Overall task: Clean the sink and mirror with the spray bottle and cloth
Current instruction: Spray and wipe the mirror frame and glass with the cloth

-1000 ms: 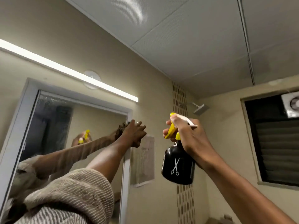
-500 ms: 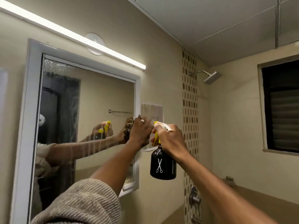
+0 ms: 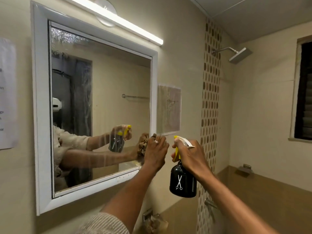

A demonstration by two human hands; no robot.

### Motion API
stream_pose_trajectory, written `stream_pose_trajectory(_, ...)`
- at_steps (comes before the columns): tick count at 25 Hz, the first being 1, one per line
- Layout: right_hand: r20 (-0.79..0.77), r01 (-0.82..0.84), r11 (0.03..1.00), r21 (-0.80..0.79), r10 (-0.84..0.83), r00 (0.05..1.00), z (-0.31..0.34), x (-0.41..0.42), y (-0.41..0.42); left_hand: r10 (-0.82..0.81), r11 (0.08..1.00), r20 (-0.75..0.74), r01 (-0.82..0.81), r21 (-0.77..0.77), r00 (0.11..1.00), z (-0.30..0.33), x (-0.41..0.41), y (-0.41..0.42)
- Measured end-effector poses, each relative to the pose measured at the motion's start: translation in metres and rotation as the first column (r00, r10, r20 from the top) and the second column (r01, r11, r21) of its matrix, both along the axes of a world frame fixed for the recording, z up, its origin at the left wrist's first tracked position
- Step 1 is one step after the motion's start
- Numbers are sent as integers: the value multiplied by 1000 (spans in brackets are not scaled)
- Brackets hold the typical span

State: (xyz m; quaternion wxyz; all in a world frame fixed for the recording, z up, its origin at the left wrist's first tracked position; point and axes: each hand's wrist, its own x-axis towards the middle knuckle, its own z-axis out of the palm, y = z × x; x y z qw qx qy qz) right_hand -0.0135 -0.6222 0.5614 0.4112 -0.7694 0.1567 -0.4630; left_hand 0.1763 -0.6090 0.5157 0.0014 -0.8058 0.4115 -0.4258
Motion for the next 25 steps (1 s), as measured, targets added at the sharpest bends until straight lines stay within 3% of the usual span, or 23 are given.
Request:
stream_pose_trajectory(3, -72, -1, 1000, 31, 3, 997, -23, 1, 0, -2, 1000, -75, 4, 29, 997, -31, -2, 6)
stream_pose_trajectory(7, -128, 12, 998, 66, -4, 992, -45, 4, 1, 42, 996, -59, -38, 78, 997, -37, -6, 9)
stream_pose_trajectory(11, -107, 22, 995, 96, -11, 994, -56, 4, 0, 65, 969, 56, -76, 236, 996, -30, -11, 12)
stream_pose_trajectory(14, -53, 28, 990, 136, -21, 998, -57, 1, -2, 64, 906, 163, -126, 405, 985, -26, -11, 10)
stream_pose_trajectory(19, -30, 4, 994, 113, 0, 1000, -58, -6, 0, -27, 700, 218, -137, 701, 976, -15, -11, 7)
stream_pose_trajectory(21, 15, -3, 992, 124, 1, 1000, -56, -11, -1, -24, 653, 185, -125, 747, 982, -9, -12, 6)
stream_pose_trajectory(25, 102, -31, 987, 159, 14, 995, -52, -24, 0, 80, 638, 308, -286, 715, 948, -32, -34, 4)
